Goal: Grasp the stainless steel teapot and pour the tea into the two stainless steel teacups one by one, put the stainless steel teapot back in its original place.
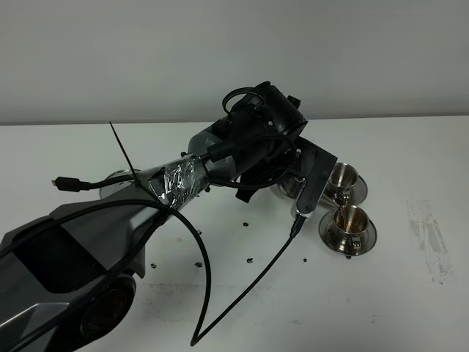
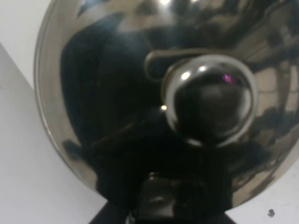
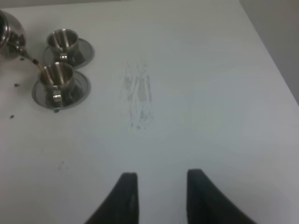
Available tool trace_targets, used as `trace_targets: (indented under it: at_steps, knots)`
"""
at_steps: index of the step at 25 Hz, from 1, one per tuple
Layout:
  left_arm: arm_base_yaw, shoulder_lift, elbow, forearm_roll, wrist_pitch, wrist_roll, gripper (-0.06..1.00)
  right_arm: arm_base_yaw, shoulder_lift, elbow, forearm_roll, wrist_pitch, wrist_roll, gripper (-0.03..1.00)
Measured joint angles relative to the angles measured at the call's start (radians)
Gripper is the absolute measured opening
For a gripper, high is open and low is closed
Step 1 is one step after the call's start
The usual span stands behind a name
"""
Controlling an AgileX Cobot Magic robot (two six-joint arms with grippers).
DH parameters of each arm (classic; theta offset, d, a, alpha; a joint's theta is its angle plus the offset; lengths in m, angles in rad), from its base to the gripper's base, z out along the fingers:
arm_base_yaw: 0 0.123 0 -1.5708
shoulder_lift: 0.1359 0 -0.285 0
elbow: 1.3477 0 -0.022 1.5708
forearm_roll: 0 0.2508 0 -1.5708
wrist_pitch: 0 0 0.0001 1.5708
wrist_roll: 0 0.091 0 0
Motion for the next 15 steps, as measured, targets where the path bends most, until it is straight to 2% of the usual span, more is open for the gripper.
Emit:
trace_targets:
  at_steps: [15]
  knots:
    - [-0.008,0.000,0.000,0.062,-0.023,-0.022,0.20,0.000,0.000,0.000,0.000,0.000,0.000,0.24]
